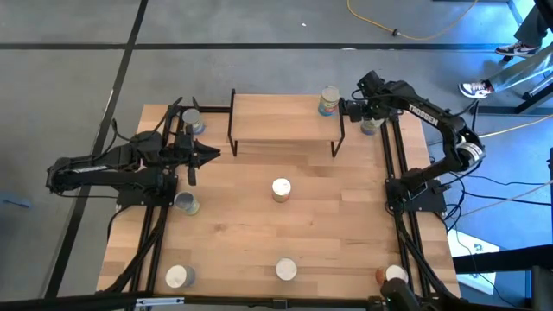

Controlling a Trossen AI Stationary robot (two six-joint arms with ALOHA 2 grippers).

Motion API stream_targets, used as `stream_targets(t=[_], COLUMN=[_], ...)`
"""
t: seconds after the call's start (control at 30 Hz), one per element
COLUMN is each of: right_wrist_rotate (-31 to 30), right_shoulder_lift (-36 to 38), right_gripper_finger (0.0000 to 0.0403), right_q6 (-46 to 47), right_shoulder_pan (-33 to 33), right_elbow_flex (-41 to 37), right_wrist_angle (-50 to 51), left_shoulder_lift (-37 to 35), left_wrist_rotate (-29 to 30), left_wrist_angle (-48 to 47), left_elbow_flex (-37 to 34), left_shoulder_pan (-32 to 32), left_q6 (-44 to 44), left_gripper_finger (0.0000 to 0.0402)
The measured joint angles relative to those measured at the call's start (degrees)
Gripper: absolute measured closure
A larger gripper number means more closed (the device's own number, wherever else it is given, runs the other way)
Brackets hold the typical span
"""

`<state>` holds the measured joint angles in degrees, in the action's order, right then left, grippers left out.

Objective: Pick and place cans onto a shelf
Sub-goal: Put the right canned peas on the shelf

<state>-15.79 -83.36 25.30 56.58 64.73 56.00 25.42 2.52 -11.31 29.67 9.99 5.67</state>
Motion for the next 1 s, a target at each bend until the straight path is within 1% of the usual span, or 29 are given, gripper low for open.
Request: stream_targets(t=[0.17, 0.53, 0.63, 0.8, 0.9, 1.0], right_wrist_rotate=[2.8, 1.4, -0.5, -0.8, -0.7, -0.7], right_shoulder_lift=[-1.4, -7.3, -8.5, -9.6, -9.6, -9.7], right_gripper_finger=[0.0305, 0.0305, 0.0305, 0.0306, 0.0323, 0.0363], right_q6=[-0.1, -0.3, -0.3, -1.7, -1.8, -1.9], right_shoulder_pan=[0.6, 1.1, 1.1, 1.1, 1.2, 1.2], right_elbow_flex=[0.0, 0.1, 0.3, 0.4, 0.4, 0.3], right_wrist_angle=[0.3, 0.2, -0.2, -0.4, -0.3, -0.3], left_shoulder_lift=[0.0, 0.0, 0.0, 0.0, 0.0, 0.0], left_wrist_rotate=[0.0, 0.0, 0.0, 0.0, 0.0, 0.0], left_wrist_angle=[0.0, 0.0, 0.1, 0.1, 0.1, 0.4], left_elbow_flex=[0.0, 0.0, 0.0, 0.0, 0.0, 0.0], left_shoulder_pan=[0.0, 0.0, 0.0, 0.0, 0.0, 0.0], left_q6=[0.0, -0.1, -0.1, -0.1, -0.1, -0.1], left_gripper_finger=[0.036, 0.036, 0.036, 0.036, 0.036, 0.036])
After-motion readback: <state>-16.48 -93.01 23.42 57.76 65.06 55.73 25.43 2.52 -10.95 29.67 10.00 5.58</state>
